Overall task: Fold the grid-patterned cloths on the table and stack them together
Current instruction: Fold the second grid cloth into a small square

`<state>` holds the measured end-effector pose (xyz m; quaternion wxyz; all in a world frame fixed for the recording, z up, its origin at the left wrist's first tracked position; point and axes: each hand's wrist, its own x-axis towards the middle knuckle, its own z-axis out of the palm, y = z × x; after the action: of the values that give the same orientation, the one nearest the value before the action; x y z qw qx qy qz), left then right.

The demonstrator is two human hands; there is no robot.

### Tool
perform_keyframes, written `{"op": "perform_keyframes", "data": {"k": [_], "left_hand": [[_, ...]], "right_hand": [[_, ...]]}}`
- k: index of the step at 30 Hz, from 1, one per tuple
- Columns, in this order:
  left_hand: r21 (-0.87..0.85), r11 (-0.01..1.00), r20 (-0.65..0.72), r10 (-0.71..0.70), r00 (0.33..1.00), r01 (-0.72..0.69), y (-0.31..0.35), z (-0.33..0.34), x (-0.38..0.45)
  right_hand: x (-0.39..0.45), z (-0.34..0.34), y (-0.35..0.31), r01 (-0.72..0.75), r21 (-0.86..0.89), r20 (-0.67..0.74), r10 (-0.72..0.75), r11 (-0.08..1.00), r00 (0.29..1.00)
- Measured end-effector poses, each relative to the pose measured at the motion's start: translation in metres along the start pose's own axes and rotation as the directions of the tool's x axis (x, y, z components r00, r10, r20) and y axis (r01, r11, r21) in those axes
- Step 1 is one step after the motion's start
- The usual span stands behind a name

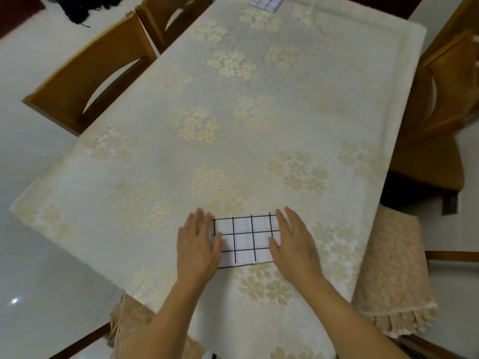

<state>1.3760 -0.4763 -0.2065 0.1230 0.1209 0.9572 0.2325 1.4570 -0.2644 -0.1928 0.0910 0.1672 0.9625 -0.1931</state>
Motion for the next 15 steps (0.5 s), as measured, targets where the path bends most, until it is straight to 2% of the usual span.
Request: {"op": "perform_keyframes", "data": {"k": [2, 4, 10, 15], "left_hand": [[-0.143, 0.968, -0.109, -0.222, 0.969, 0.206, 0.002, -0.007, -0.006], [-0.153, 0.944, -0.173, -0.316, 0.933, 0.292, 0.004, -0.009, -0.011], [-0.217, 0.912, -0.099, -0.376, 0.921, 0.348, 0.016, -0.004, -0.021], [-0.215, 0.872, -0.079, -0.465, 0.882, 0.440, 0.028, 0.007, -0.021]], "right_hand": [[-0.003, -0.004, 0.003, -0.080, 0.058, -0.110, 0.086, 0.995, 0.990], [-0.004, 0.000, 0.005, -0.139, 0.076, -0.178, 0.150, 0.987, 0.972], [-0.001, 0.008, -0.005, -0.340, 0.179, -0.115, 0.363, 0.923, 0.925], [0.011, 0.008, -0.016, -0.527, 0.296, -0.035, 0.560, 0.797, 0.828]]}}
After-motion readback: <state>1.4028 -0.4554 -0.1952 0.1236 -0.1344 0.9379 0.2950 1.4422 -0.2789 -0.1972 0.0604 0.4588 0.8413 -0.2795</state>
